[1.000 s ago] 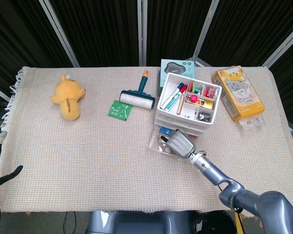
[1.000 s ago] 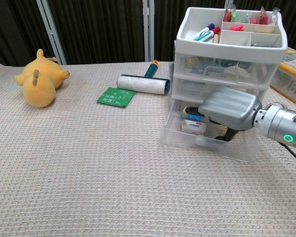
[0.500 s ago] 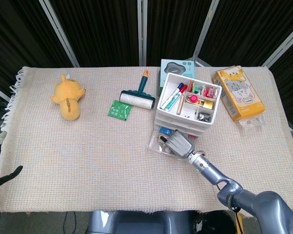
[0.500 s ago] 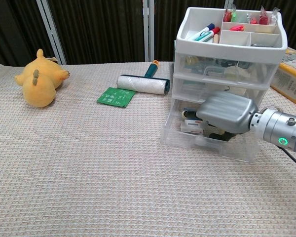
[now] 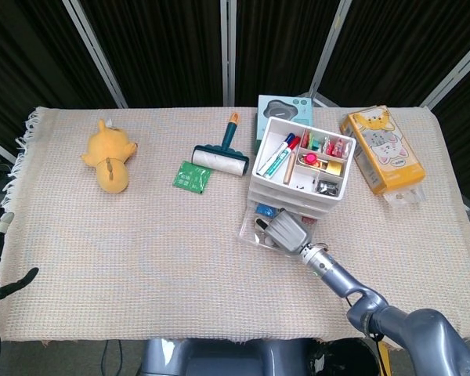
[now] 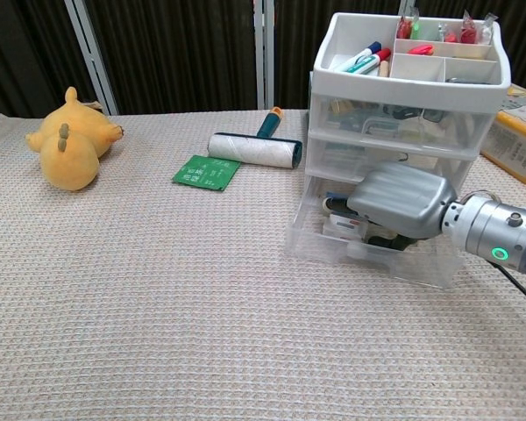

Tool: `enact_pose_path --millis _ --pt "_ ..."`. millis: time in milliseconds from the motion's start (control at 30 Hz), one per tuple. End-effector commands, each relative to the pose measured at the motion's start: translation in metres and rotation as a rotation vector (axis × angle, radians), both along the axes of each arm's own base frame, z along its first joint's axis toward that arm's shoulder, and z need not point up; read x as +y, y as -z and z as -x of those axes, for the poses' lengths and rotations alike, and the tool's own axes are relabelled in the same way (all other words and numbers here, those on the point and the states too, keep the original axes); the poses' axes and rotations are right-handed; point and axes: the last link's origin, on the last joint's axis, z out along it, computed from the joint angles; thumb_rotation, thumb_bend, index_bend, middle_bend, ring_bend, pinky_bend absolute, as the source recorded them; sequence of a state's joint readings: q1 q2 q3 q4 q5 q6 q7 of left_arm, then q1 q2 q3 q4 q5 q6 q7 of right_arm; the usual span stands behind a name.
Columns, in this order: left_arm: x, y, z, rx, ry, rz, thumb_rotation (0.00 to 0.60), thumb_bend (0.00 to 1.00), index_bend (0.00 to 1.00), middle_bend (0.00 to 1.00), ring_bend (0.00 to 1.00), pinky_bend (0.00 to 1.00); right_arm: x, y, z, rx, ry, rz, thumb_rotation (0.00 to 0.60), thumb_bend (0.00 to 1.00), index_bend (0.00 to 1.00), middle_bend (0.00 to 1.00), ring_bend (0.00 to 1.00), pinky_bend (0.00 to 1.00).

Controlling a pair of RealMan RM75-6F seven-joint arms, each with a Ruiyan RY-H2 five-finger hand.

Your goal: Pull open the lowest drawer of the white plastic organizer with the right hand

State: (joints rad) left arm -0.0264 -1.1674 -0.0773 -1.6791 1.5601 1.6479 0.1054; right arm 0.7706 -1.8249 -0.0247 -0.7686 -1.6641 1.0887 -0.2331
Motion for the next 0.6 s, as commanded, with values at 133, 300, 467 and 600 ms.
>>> enact_pose_path --millis 133,300,467,600 --pt "0.0 -0.0001 0.0001 -0.001 -0.001 -0.001 0.6 0.07 0.0 0.0 0.0 0.0 0.0007 0.0019 0.0001 0.002 -0.006 -0.002 0.6 0.0 0.29 0.97 0.93 0.67" --pt "-0.0001 -0.0004 0.0005 -0.001 -0.002 -0.001 0.6 0.07 0.0 0.0 0.0 0.0 0.0017 0.0035 -0.0001 0.001 -0.008 -0.005 0.6 0.0 0.35 0.97 0.93 0.67" --pt "0.0002 -0.0007 0.0008 -0.003 -0.003 -0.002 0.6 0.07 0.0 0.0 0.0 0.0 0.0034 0.0026 0.0003 -0.007 -0.01 -0.005 0.6 0.0 0.39 0.97 0.93 0.67" --pt "0.0002 -0.0004 0.0007 0.0 -0.002 0.0 0.6 0.07 0.0 0.0 0.0 0.0 0.0056 -0.0006 0.0007 -0.011 -0.018 -0.003 0.6 0.0 0.41 0.97 0.93 0.67"
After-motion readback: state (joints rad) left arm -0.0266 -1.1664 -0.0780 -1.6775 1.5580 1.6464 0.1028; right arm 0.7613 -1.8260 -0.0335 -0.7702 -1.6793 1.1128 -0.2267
